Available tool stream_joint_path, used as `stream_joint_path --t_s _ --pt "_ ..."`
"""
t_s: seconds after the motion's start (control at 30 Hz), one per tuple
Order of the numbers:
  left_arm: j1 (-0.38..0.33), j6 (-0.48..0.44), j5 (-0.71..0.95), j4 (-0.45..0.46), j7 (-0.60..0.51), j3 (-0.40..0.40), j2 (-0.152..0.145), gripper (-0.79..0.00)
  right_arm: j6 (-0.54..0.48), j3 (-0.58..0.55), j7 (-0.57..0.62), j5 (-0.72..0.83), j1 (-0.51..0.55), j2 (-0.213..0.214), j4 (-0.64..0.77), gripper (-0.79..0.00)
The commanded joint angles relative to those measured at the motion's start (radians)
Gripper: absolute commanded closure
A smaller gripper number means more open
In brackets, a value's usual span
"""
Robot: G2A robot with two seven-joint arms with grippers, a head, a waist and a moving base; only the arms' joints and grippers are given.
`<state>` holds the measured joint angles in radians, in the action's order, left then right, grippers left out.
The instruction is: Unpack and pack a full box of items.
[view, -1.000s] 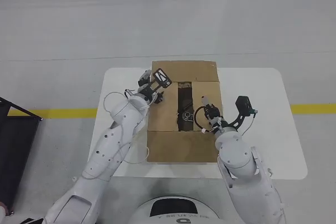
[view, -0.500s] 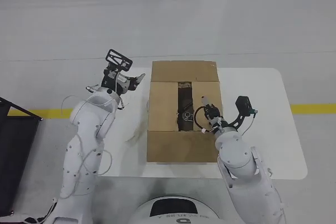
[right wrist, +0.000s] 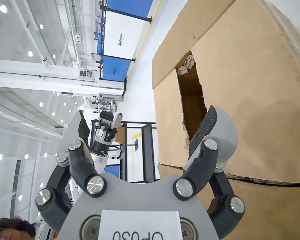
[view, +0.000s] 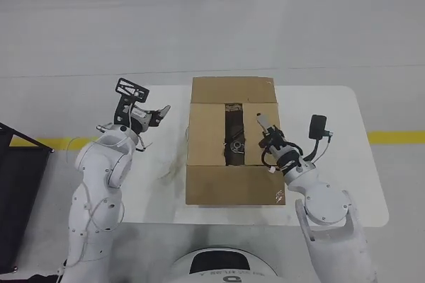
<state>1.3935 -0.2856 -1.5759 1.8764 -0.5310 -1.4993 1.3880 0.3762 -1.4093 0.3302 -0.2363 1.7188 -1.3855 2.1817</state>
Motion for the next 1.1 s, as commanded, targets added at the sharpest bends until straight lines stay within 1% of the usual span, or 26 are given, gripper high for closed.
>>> stream_joint_path --t_s 0.0,0.1,0.13,0.17,0.2,0.23,0.27,0.33,0.4,0.47,0.5,0.57,0.6,0.63,0.67,0.7,0.77,0.93,1.0,1.07 --pt "0.001 -0.003 -0.002 0.001 -0.002 0.002 -0.001 -0.785 0.001 0.001 -0.003 -0.001 0.000 0.000 0.000 -0.785" --pt "0.001 -0.003 -0.002 0.001 -0.002 0.002 -0.001 -0.785 0.001 0.001 -0.003 -0.001 0.000 0.000 0.000 -0.785" --pt "0.001 -0.003 -0.002 0.001 -0.002 0.002 -0.001 -0.785 -0.022 0.010 0.045 0.104 0.005 -0.003 0.005 -0.785" --pt "0.001 -0.003 -0.002 0.001 -0.002 0.002 -0.001 -0.785 -0.059 -0.033 0.079 0.205 0.018 -0.003 0.011 -0.785" --pt "0.001 -0.003 -0.002 0.001 -0.002 0.002 -0.001 -0.785 -0.101 -0.092 0.072 0.223 0.043 0.001 0.025 -0.785" --pt "0.001 -0.003 -0.002 0.001 -0.002 0.002 -0.001 -0.785 -0.135 -0.118 0.074 0.238 0.069 0.002 0.031 -0.785" --pt "0.001 -0.003 -0.002 0.001 -0.002 0.002 -0.001 -0.785 -0.203 -0.165 0.130 0.314 0.125 0.006 0.041 -0.785" --pt "0.001 -0.003 -0.002 0.001 -0.002 0.002 -0.001 -0.785 -0.275 -0.261 0.178 0.378 0.190 0.012 0.037 -0.785" --pt "0.001 -0.003 -0.002 0.001 -0.002 0.002 -0.001 -0.785 -0.362 -0.377 0.258 0.446 0.276 0.020 0.016 -0.785" --pt "0.001 -0.003 -0.002 0.001 -0.002 0.002 -0.001 -0.785 -0.424 -0.468 0.266 0.512 0.332 0.021 -0.028 -0.785" --pt "0.001 -0.003 -0.002 0.001 -0.002 0.002 -0.001 -0.785 -0.437 -0.500 0.274 0.541 0.352 0.022 -0.053 -0.785" --pt "0.001 -0.003 -0.002 0.001 -0.002 0.002 -0.001 -0.785 -0.422 -0.541 0.310 0.541 0.374 0.027 -0.101 -0.785" --pt "0.001 -0.003 -0.002 0.001 -0.002 0.002 -0.001 -0.785 -0.384 -0.543 0.326 0.544 0.376 0.029 -0.127 -0.785" --pt "0.001 -0.003 -0.002 0.001 -0.002 0.002 -0.001 -0.785 -0.283 -0.545 0.359 0.568 0.356 0.034 -0.170 -0.785" --pt "0.001 -0.003 -0.002 0.001 -0.002 0.002 -0.001 -0.785 -0.219 -0.549 0.358 0.519 0.329 0.040 -0.196 -0.785" --pt "0.001 -0.003 -0.002 0.001 -0.002 0.002 -0.001 -0.785 -0.171 -0.536 0.379 0.480 0.302 0.046 -0.220 -0.785" --pt "0.001 -0.003 -0.002 0.001 -0.002 0.002 -0.001 -0.785 -0.121 -0.507 0.438 0.443 0.250 0.056 -0.268 -0.785" --pt "0.001 -0.003 -0.002 0.001 -0.002 0.002 -0.001 -0.785 -0.103 -0.442 0.580 0.369 0.193 0.073 -0.316 -0.785" --pt "0.001 -0.003 -0.002 0.001 -0.002 0.002 -0.001 -0.785 -0.110 -0.429 0.668 0.398 0.174 0.080 -0.332 -0.785" --pt "0.001 -0.003 -0.002 0.001 -0.002 0.002 -0.001 -0.785 -0.123 -0.433 0.762 0.473 0.156 0.085 -0.359 -0.785"
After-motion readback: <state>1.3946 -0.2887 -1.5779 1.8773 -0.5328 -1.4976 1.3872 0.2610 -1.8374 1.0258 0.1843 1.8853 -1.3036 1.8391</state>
